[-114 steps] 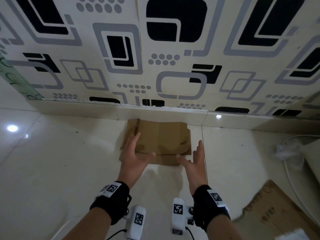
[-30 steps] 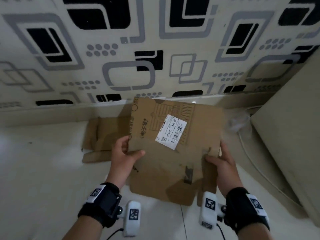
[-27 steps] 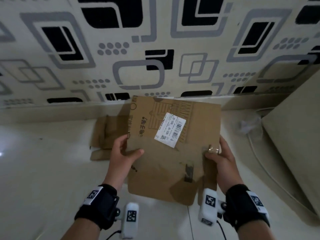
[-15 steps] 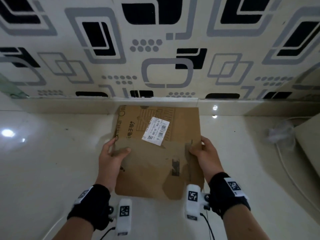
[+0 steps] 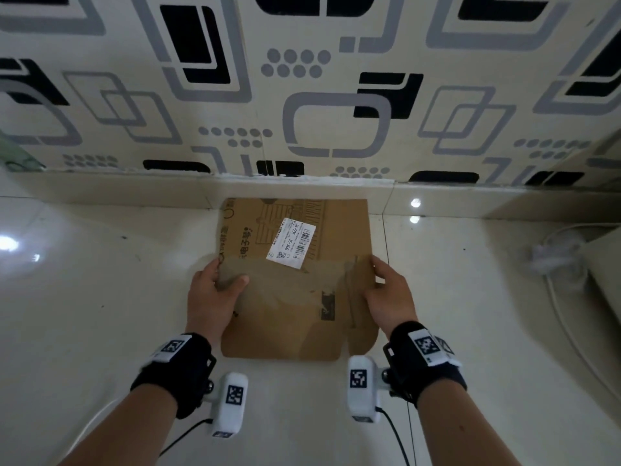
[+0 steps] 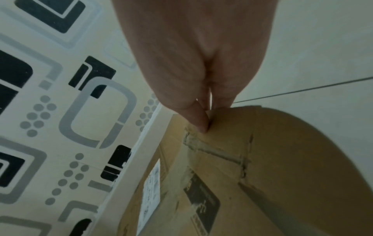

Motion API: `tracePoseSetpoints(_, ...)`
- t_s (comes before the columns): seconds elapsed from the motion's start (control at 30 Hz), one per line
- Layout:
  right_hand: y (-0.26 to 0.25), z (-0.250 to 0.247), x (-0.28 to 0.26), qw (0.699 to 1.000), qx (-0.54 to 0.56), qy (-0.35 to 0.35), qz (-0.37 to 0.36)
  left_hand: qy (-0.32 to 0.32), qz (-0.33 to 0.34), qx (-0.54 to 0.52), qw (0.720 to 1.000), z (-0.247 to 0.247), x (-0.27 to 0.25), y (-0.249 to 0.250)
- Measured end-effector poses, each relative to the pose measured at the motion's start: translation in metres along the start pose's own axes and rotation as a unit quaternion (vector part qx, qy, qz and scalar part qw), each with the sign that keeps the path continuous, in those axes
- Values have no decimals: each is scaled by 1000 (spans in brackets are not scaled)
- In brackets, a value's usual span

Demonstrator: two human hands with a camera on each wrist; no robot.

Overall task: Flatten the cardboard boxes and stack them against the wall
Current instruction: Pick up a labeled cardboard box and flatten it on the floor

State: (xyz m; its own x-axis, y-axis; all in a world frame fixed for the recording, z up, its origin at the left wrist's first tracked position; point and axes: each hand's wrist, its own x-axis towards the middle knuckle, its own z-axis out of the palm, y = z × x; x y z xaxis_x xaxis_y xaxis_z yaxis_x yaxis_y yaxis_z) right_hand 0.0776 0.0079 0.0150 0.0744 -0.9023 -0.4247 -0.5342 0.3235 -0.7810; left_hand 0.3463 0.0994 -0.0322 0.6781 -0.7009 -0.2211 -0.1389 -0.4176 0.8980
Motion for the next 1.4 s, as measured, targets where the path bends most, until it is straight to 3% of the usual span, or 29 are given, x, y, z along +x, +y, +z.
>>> tracePoseSetpoints(0.3, 1, 7, 6, 995, -94, -42, 17, -24, 0, 48, 999, -5, 16, -11)
tracePoseSetpoints(0.57, -6, 15, 0, 999, -12, 22, -24, -10, -20, 48, 999, -9, 14, -1)
tracePoseSetpoints(0.7, -9, 14, 0, 1000, 6, 18, -17, 26, -28, 67, 997, -9, 13, 10)
tracePoseSetpoints(0.97, -14, -11, -8, 998, 18, 52, -29, 88, 113, 118, 983, -6, 7, 60)
tracePoseSetpoints(1.07, -10, -26, -14, 997, 17, 71, -29, 52, 176, 120, 976, 7, -4, 83)
tracePoseSetpoints(1.27, 5, -74, -36, 993, -2, 114, 4, -104, 203, 98, 969, 67, -43, 126)
tracePoseSetpoints(1.4, 22, -113, -58, 987, -40, 145, 56, -195, 238, 92, 947, 114, -77, 140)
